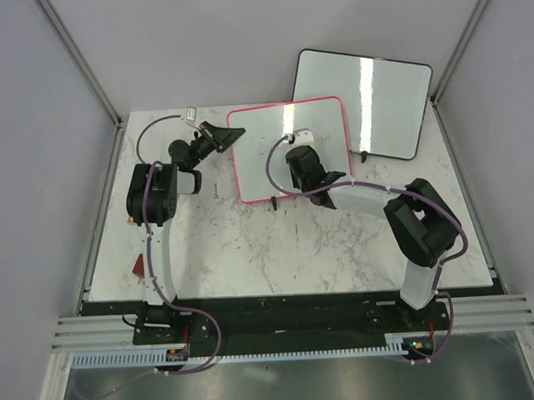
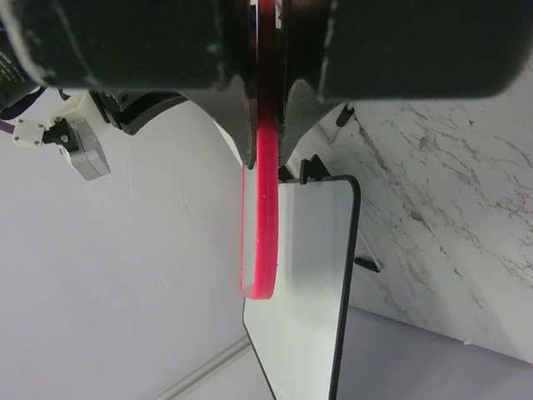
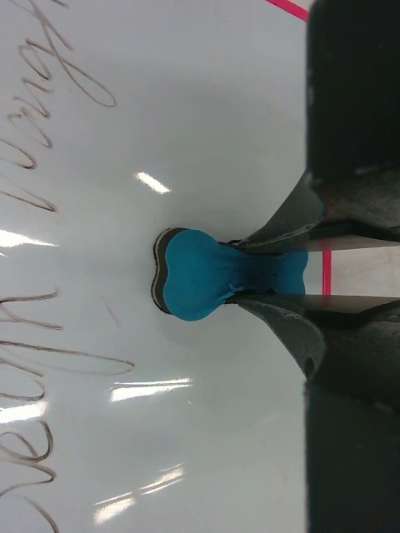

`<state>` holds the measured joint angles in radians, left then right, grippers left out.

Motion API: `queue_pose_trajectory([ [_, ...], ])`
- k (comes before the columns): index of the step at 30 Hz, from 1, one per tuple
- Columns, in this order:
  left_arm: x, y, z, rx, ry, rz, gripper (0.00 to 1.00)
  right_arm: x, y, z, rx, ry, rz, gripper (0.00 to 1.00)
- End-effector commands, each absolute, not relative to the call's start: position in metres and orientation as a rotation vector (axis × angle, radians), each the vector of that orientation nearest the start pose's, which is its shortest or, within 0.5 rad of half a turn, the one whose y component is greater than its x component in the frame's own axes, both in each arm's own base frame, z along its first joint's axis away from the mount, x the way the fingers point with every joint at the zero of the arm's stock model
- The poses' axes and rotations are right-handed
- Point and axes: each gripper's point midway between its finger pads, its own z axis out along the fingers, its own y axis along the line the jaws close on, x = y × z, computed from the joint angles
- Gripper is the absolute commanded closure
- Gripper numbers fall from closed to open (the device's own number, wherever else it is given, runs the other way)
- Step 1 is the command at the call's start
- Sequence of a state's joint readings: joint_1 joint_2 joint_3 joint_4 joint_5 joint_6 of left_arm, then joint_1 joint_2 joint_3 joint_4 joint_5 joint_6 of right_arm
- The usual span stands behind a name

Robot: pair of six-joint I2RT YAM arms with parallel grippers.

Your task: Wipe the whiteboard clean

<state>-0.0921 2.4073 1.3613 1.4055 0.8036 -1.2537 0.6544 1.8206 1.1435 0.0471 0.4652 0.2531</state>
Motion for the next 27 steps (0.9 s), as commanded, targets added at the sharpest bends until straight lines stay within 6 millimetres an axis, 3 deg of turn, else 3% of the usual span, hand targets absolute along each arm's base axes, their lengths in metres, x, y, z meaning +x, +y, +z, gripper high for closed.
queue_pose_trajectory([
  [1,0.499,-0.209,0.153,0.229,1.465,-1.551,0.98,0.445,0.236,0.109,-0.115,2.023,0.023,0.98],
  [7,0.498,-0.21,0.154,0.236,1.466,-1.554,0.98,0.461,0.263,0.122,-0.168,1.982,0.127,1.0],
  [14,0.496,-0.211,0.154,0.257,1.467,-1.555,0.98,0.476,0.289,0.13,-0.212,1.957,0.21,1.0],
  [18,0.495,-0.214,0.154,0.28,1.467,-1.548,0.98,0.483,0.31,0.123,-0.263,1.967,0.254,1.0],
  [19,0.495,-0.214,0.154,0.283,1.467,-1.548,0.98,0.487,0.319,0.129,-0.278,1.953,0.281,1.0],
  [21,0.493,-0.215,0.157,0.294,1.457,-1.549,0.98,0.485,0.333,0.121,-0.319,1.969,0.293,1.0],
  [22,0.492,-0.215,0.158,0.298,1.454,-1.55,0.98,0.488,0.34,0.13,-0.329,1.951,0.308,1.0],
  [25,0.488,-0.219,0.161,0.33,1.444,-1.549,0.98,0.483,0.362,0.132,-0.38,1.936,0.314,1.0],
  [27,0.487,-0.221,0.162,0.342,1.44,-1.545,0.98,0.479,0.37,0.123,-0.406,1.957,0.306,1.0],
])
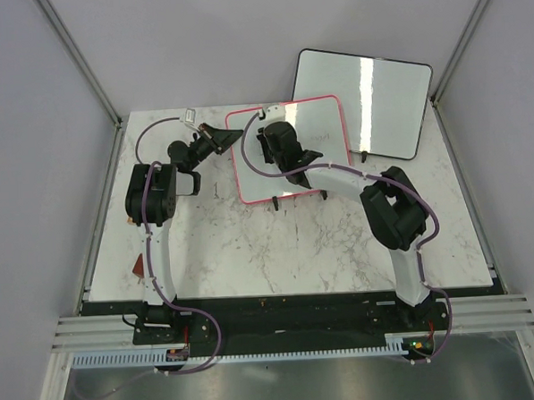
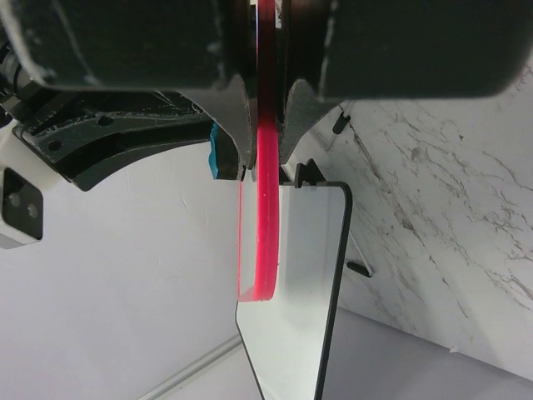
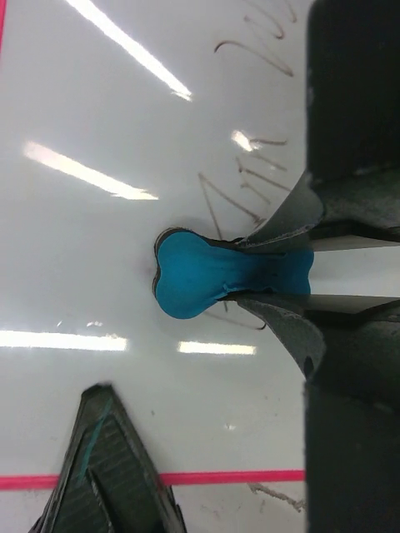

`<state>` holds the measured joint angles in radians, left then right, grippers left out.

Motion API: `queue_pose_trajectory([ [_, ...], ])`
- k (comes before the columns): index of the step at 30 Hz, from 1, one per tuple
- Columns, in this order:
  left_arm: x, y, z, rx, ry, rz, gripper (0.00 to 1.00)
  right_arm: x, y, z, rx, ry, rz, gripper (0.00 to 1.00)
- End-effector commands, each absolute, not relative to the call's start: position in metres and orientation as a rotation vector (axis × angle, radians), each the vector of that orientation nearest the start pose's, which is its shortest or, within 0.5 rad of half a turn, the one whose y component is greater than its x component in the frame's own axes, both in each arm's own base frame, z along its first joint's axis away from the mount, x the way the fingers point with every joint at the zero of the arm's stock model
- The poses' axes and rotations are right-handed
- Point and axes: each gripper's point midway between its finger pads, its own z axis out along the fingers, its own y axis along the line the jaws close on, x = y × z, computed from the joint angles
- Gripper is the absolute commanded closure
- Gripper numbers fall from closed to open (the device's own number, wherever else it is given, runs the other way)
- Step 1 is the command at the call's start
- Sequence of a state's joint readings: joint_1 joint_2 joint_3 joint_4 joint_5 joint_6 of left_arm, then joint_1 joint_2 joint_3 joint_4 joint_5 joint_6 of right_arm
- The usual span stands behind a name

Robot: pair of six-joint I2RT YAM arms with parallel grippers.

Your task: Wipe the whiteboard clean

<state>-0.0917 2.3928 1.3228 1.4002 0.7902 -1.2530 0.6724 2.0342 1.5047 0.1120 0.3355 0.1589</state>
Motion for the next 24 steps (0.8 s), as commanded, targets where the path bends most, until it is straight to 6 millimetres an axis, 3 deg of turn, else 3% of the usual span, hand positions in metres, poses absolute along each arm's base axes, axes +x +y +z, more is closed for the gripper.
queue_pose_trajectory([
  [1,0.484,-0.222,0.163,0.355,1.441,-1.547,0.98,0.482,0.375,0.128,-0.407,1.951,0.311,1.0],
  [11,0.472,-0.225,0.173,0.436,1.411,-1.493,0.98,0.473,0.369,0.108,-0.421,2.008,0.282,1.0],
  [14,0.469,-0.226,0.177,0.459,1.4,-1.48,0.98,0.475,0.357,0.098,-0.408,2.033,0.195,1.0],
  [20,0.463,-0.228,0.18,0.504,1.386,-1.461,0.98,0.487,0.308,0.091,-0.284,2.071,0.053,1.0],
  [23,0.462,-0.229,0.181,0.512,1.383,-1.463,0.98,0.498,0.268,0.086,-0.176,2.1,0.026,1.0],
  [24,0.462,-0.229,0.181,0.514,1.383,-1.464,0.98,0.499,0.242,0.079,-0.119,2.137,-0.006,1.0],
])
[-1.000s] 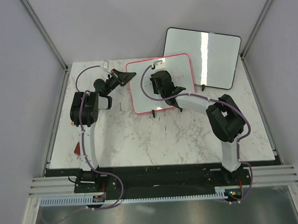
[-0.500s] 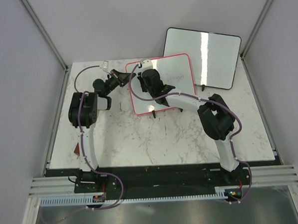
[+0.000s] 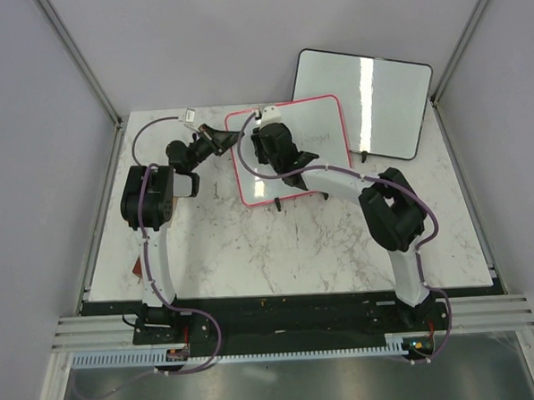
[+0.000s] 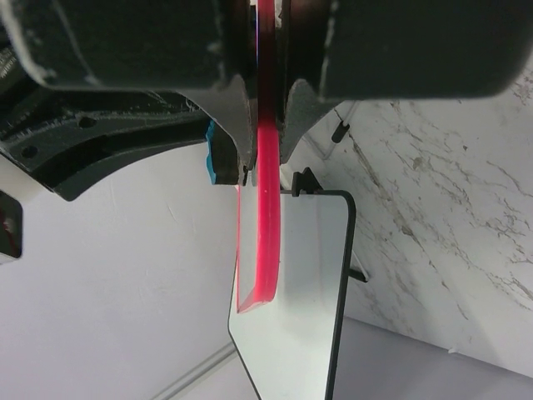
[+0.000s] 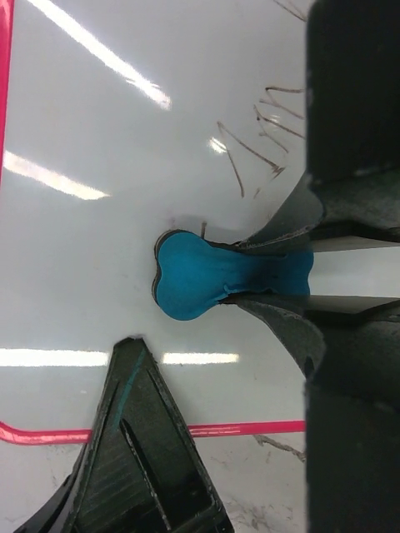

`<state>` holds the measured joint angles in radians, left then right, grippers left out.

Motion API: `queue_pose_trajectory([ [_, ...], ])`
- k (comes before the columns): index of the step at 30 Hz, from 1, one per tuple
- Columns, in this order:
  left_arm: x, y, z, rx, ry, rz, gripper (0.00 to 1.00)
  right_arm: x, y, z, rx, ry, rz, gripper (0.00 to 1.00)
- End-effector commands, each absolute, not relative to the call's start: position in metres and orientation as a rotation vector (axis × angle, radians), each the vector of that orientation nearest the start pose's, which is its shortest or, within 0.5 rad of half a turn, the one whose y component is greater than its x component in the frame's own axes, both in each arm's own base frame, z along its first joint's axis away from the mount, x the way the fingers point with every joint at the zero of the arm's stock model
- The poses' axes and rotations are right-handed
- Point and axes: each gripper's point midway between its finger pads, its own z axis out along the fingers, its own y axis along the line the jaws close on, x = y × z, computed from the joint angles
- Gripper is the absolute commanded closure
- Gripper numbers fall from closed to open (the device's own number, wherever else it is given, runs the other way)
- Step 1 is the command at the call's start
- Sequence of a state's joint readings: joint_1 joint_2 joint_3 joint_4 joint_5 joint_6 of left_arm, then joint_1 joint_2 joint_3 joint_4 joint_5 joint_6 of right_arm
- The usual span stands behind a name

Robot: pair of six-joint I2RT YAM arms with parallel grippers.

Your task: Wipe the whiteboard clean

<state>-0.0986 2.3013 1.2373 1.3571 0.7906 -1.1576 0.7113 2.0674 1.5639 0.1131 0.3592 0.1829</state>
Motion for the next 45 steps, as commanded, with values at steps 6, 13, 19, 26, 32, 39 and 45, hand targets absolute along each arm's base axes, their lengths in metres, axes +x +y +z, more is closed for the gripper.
queue_pose_trajectory([
  [6,0.462,-0.229,0.181,0.513,1.383,-1.466,0.98,0.502,0.145,0.071,0.087,2.164,-0.141,1.0],
  [13,0.462,-0.229,0.181,0.515,1.381,-1.467,0.98,0.495,0.182,0.07,-0.064,2.182,0.089,1.0],
  [19,0.462,-0.231,0.181,0.519,1.379,-1.472,0.98,0.467,0.283,0.062,-0.377,2.189,0.226,1.0],
  [26,0.46,-0.235,0.181,0.534,1.377,-1.478,0.98,0.432,0.383,0.059,-0.597,2.182,0.356,1.0],
  [32,0.459,-0.235,0.181,0.537,1.377,-1.478,0.98,0.442,0.386,0.034,-0.601,2.249,0.221,1.0],
  [39,0.46,-0.235,0.182,0.537,1.374,-1.478,0.98,0.462,0.298,0.03,-0.427,2.371,0.102,1.0],
  [45,0.46,-0.235,0.181,0.535,1.377,-1.479,0.98,0.475,0.173,0.026,-0.147,2.438,-0.092,1.0],
])
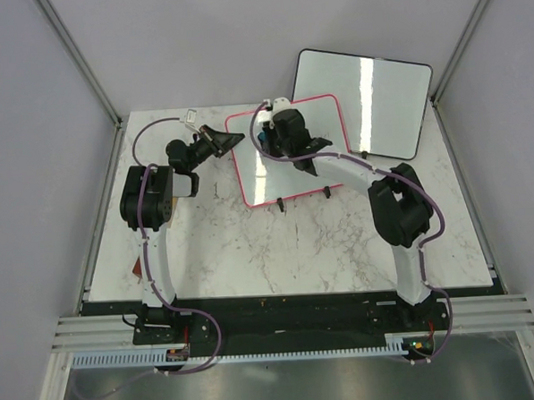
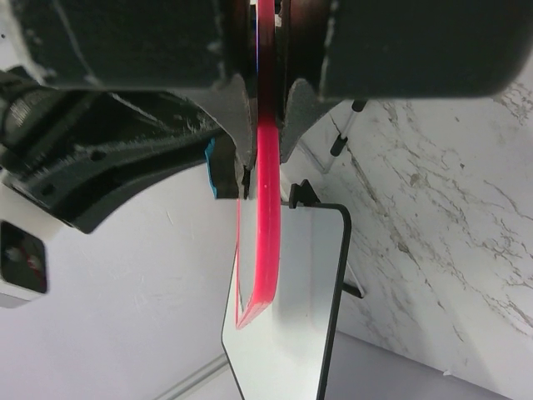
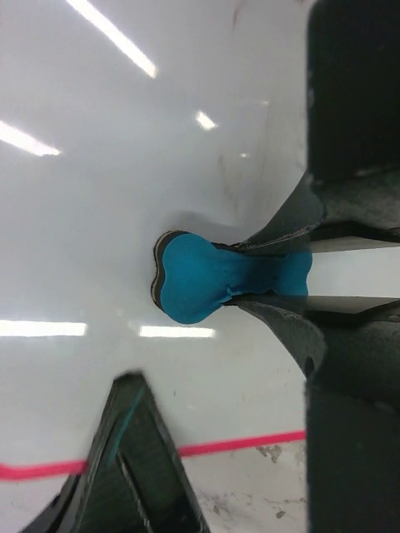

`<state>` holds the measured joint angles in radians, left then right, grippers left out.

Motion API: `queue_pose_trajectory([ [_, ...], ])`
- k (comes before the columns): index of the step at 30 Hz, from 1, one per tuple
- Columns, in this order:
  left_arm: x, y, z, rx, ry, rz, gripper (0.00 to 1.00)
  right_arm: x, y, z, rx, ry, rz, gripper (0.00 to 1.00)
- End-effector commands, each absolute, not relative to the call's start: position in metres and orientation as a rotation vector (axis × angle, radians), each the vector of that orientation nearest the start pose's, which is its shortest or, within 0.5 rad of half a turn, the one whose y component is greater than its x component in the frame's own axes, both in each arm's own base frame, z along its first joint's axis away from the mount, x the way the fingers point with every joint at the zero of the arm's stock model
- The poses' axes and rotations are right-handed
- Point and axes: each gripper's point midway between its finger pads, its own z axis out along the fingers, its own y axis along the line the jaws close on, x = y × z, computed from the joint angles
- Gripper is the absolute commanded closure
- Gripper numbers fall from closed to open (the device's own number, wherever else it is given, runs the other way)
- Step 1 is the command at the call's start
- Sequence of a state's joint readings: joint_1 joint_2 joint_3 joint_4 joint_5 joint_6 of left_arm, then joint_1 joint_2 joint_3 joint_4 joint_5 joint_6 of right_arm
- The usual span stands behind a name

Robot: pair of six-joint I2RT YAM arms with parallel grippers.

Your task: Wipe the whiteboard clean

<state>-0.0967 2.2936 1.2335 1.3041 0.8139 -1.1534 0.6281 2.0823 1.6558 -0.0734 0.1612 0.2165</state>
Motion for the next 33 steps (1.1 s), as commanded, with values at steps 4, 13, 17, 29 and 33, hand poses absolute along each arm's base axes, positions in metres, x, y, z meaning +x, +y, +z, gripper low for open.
queue_pose_trajectory([
  [4,0.46,-0.235,0.181,0.533,1.378,-1.481,0.98,0.468,0.163,0.031,-0.163,2.431,-0.067,1.0],
  [13,0.461,-0.235,0.182,0.535,1.375,-1.481,0.98,0.428,0.267,0.039,-0.496,2.398,0.122,1.0],
  [17,0.461,-0.235,0.181,0.531,1.377,-1.481,0.98,0.41,0.319,0.034,-0.627,2.382,0.19,1.0],
  [29,0.461,-0.236,0.179,0.529,1.38,-1.487,0.98,0.437,0.369,0.046,-0.672,2.295,0.214,1.0],
  [33,0.461,-0.236,0.179,0.532,1.379,-1.487,0.98,0.457,0.366,0.057,-0.613,2.261,0.183,1.0],
])
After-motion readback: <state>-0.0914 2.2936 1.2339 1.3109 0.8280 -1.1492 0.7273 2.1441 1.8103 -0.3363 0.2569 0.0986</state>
